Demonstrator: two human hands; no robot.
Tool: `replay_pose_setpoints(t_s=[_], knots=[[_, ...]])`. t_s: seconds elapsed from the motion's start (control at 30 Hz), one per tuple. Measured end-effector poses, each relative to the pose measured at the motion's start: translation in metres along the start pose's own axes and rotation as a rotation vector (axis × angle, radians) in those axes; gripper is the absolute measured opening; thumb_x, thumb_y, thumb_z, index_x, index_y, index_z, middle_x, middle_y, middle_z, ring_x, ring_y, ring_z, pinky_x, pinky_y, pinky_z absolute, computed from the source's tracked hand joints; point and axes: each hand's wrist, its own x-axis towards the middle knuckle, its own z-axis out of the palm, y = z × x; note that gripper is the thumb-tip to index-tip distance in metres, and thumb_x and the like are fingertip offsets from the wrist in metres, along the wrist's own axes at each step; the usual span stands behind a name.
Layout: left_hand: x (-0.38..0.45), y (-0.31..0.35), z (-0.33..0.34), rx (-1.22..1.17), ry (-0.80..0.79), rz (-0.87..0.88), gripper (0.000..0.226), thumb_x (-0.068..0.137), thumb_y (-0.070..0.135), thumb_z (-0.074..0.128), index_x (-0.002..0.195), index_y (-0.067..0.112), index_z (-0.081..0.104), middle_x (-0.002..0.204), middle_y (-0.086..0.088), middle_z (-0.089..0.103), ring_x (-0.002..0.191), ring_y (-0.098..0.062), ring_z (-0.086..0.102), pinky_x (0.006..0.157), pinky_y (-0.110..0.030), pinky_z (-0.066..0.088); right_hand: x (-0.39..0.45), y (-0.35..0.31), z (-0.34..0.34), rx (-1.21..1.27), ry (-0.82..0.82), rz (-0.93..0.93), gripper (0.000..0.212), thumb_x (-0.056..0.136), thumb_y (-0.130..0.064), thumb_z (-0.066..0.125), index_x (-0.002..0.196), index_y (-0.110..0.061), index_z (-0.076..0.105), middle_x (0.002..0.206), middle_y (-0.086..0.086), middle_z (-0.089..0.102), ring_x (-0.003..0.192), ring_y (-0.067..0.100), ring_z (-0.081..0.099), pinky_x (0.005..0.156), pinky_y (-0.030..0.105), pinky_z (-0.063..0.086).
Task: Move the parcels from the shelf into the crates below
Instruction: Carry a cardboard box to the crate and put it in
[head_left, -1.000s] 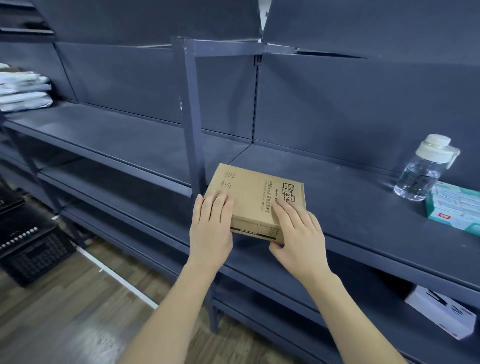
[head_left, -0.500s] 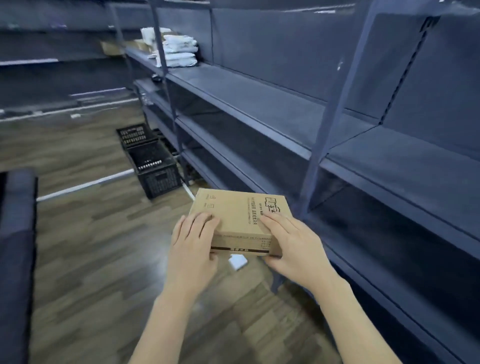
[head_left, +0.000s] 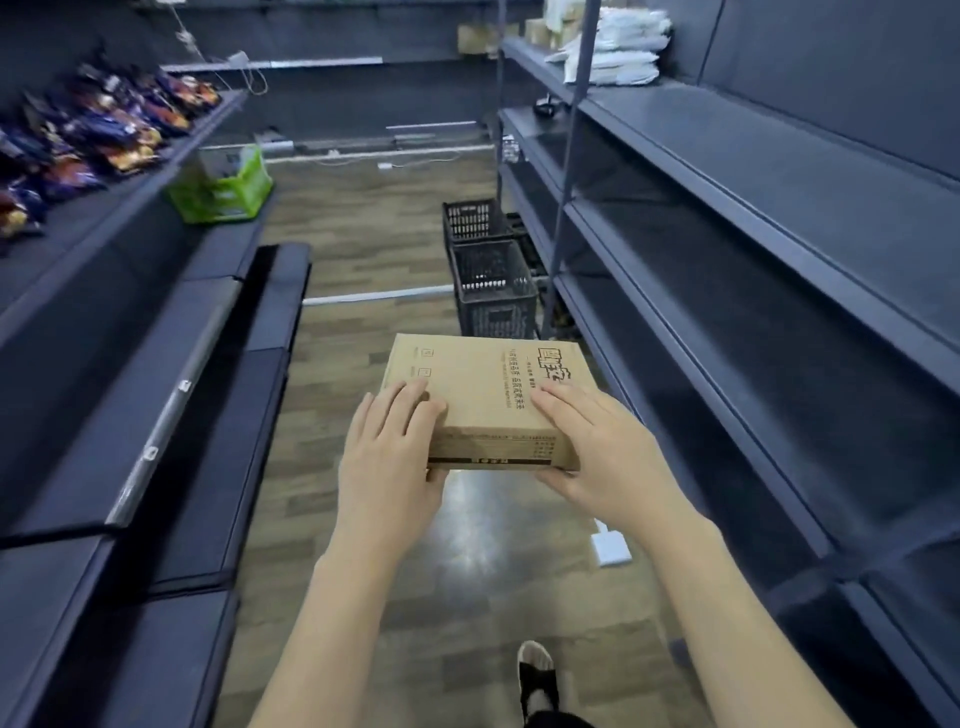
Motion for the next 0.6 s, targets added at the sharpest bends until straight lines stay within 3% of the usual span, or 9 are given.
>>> replay_pose_setpoints(t_s=[0.13,0.3,0.6], knots=[[0.061,-0.016,0.029,0.022,0.012,-0.065,0.066,0.053,0.015,0.088,0.107,0.015,0.049,0.133,-0.011,0.054,0.127,-0.029,0.042,0.109,-0.039,0.017,0.069,0.043,0.025,0.003,-0.005,-0.067,0.081,0.052,-0.029,0.090,0.125,-0.012,0.060,0.128,0.001,0.061,0.119,0.024,0.056,0.102,0.034,0.030],[0.130,-0.049,0.061,0.056,0.029,-0.133,0.067,0.052,0.014,0.088,0.109,0.013,0.052,0.131,-0.010,0.056,0.125,-0.026,0.042,0.107,-0.039,0.022,0.154,0.081,0.065,0.052,0.024,-0.136,0.080,0.053,-0.027,0.090,0.125,-0.011,0.060,0.127,0.003,0.061,0.118,0.025,0.057,0.103,0.036,0.031],[0.188,-0.141,0.107,0.070,-0.054,-0.292,0.070,0.052,0.009,0.087,0.115,0.008,0.055,0.130,-0.009,0.055,0.126,-0.025,0.039,0.106,-0.045,0.032,0.273,0.092,0.167,0.154,-0.098,-0.209,0.082,0.054,-0.027,0.089,0.128,-0.010,0.057,0.132,0.004,0.058,0.123,0.026,0.053,0.107,0.033,0.029]])
